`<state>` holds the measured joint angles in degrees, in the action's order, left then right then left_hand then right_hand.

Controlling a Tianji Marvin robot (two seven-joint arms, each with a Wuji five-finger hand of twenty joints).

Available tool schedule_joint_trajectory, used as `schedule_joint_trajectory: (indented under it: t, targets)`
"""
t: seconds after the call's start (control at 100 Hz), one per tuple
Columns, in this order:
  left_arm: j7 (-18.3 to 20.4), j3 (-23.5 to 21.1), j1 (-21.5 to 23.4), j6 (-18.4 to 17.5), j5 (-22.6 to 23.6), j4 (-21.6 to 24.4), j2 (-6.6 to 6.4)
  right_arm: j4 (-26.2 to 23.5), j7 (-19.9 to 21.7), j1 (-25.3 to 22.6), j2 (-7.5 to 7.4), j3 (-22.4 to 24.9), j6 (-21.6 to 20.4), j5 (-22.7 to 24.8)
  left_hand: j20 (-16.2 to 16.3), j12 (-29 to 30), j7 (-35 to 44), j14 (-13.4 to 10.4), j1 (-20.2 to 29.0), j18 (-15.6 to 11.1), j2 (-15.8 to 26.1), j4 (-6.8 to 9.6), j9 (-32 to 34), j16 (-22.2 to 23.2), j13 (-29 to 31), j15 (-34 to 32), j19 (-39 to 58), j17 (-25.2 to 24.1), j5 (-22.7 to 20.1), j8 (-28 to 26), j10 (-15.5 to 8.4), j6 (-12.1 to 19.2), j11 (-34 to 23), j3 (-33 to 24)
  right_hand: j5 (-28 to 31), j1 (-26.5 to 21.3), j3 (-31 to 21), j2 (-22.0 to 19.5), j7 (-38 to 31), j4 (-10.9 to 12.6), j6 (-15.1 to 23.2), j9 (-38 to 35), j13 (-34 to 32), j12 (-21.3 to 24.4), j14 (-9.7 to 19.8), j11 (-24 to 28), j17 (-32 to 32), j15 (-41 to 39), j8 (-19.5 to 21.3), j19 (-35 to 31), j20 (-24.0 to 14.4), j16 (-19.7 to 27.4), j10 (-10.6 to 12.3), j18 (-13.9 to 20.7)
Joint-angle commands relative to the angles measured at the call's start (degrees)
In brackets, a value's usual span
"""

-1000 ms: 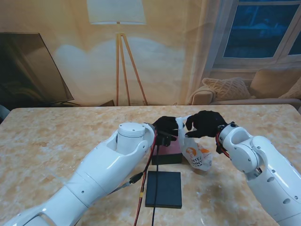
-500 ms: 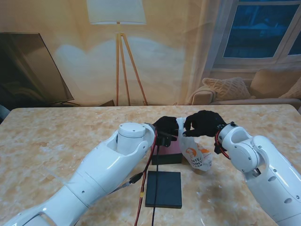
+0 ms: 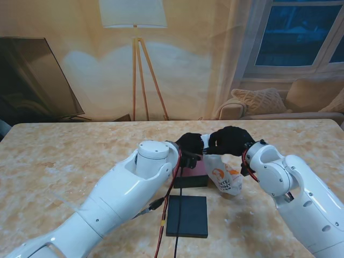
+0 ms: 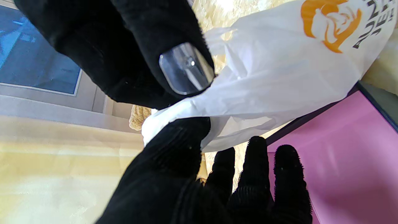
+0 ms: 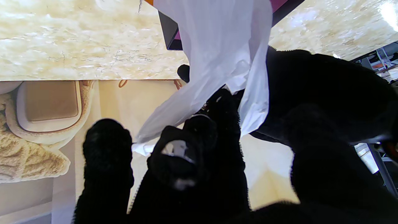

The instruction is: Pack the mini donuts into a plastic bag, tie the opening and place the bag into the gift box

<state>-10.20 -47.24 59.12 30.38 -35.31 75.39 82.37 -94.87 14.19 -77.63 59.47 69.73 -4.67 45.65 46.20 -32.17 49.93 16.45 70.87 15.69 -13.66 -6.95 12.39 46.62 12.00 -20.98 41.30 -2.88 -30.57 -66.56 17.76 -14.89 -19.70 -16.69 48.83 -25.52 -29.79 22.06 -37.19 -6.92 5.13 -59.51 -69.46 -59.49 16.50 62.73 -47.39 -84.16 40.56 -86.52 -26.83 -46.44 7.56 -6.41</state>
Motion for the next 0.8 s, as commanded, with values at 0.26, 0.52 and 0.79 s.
schedule_joint_trajectory:
  t: [0.26, 0.52, 0.79]
  targets:
    - [0.63, -0.63, 0.53, 0.28, -1.51, 1.65, 0.35, -1.13, 4.27, -0.57, -0.19, 0.79, -1.9, 0.96, -0.14, 0.54, 9.19, -0.97, 3.1, -1.67, 0.77, -0.51, -1.14, -1.39, -0.84, 1.31, -1.03, -0.92, -2.93, -1.32, -1.05, 2.03, -0.38, -0.38, -0.08, -2.93, -15.42, 14.48, 0.51, -3.16, -1.06, -0.95, -1.79, -0.36, 4.11, 1.93, -1.18, -1.88, -2.06, -1.92, 1.48, -1.37, 4.94, 1.52]
    - [-0.66, -1.11, 1.25, 0.12, -2.46, 2.65, 0.39, -0.11, 0.18, -0.37, 0.47, -0.78, -0.17, 1.93, -1.36, 1.33, 8.65, -1.44, 3.1, -1.54, 0.2, -0.9, -1.09, -3.94, -2.09, 4.74, -4.83, -2.34, -3.74, 0.15, -1.14, 3.08, 0.51, 0.07, -0.88, -1.93, -16.07, 12.79, -5.95, -5.15, -0.31, -1.82, -2.67, -0.28, 3.98, 2.6, -1.53, -2.44, -7.53, -1.67, 1.81, -1.73, 5.39, 1.35]
    - [-4.93, -1.97, 2.4, 1.18, -6.02, 4.33, 1.21, 1.43, -6.8, -0.53, 1.39, -2.99, 2.0, 4.78, -3.57, 2.96, 7.85, -3.54, 3.04, -1.45, -0.37, -1.32, -1.46, -7.99, -3.77, 9.31, -15.91, -3.47, -4.6, 1.85, -2.51, 5.29, 1.34, 0.43, -0.67, 1.25, -14.67, 10.62, -3.84, -1.48, -0.91, 0.02, -1.07, -0.74, 3.95, 2.83, 0.2, -2.77, -3.47, -0.14, 2.34, -2.08, 5.2, 0.71]
